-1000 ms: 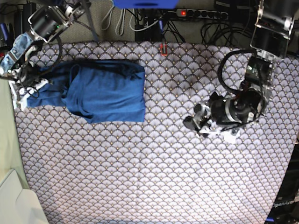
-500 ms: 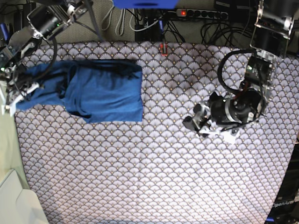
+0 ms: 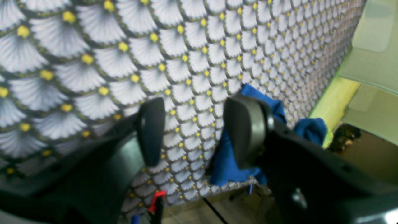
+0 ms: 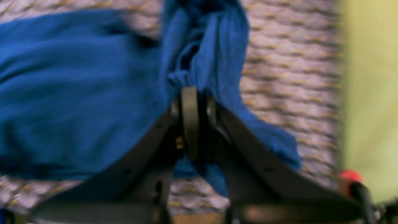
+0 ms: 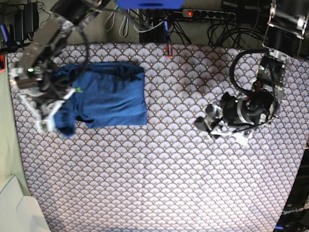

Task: Fold the T-shirt properly
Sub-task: 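Lift the grasped edge with the right gripper and fold it onto the stack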

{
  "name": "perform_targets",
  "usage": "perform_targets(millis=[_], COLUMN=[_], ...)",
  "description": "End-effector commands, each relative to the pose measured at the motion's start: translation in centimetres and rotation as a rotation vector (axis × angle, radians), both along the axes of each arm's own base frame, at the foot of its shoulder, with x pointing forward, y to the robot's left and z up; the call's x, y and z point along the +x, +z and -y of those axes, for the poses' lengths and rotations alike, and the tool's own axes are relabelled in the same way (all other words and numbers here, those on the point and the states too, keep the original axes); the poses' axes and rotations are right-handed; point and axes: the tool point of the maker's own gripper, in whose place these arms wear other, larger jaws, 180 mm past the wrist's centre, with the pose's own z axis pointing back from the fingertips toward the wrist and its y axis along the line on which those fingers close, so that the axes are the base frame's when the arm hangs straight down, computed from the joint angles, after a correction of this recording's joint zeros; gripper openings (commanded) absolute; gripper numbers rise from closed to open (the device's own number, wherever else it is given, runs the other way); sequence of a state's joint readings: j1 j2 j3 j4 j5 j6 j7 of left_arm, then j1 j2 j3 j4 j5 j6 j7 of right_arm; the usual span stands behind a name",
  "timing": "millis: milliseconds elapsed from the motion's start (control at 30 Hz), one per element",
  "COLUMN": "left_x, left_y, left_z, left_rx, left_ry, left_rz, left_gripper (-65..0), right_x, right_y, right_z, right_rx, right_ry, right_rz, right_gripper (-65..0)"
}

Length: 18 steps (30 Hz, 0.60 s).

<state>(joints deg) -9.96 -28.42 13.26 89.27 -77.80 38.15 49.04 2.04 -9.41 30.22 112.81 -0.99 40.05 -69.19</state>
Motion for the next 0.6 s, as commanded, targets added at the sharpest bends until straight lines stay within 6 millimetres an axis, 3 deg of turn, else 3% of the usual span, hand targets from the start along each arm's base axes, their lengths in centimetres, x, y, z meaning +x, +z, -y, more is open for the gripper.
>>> perform_targets(millis=[0,333,567], left_x=[-0.2,-1.3,-2.0], left_y=[1.3,0.8,2.0], left_z=[0.8,-6.2,-7.4], left_rx=[-0.089,-0.081,-0.052], left_ry=[0.009,0.210,0.212], left_rz=[-0.032,-0.040,-0.002], left_gripper=[-31.0,-31.0,-31.0], right_x=[1.2,3.1,2.9], right_y=[1.4,1.8,-0.1], right_z=[-0.6,-8.6,-13.0], right_rx=[-0.008,0.038,0.189], right_ry=[0.031,0.290,0.399], right_rz=[0.056,0.086,0.052], right_gripper=[-65.0,-65.0,-65.0])
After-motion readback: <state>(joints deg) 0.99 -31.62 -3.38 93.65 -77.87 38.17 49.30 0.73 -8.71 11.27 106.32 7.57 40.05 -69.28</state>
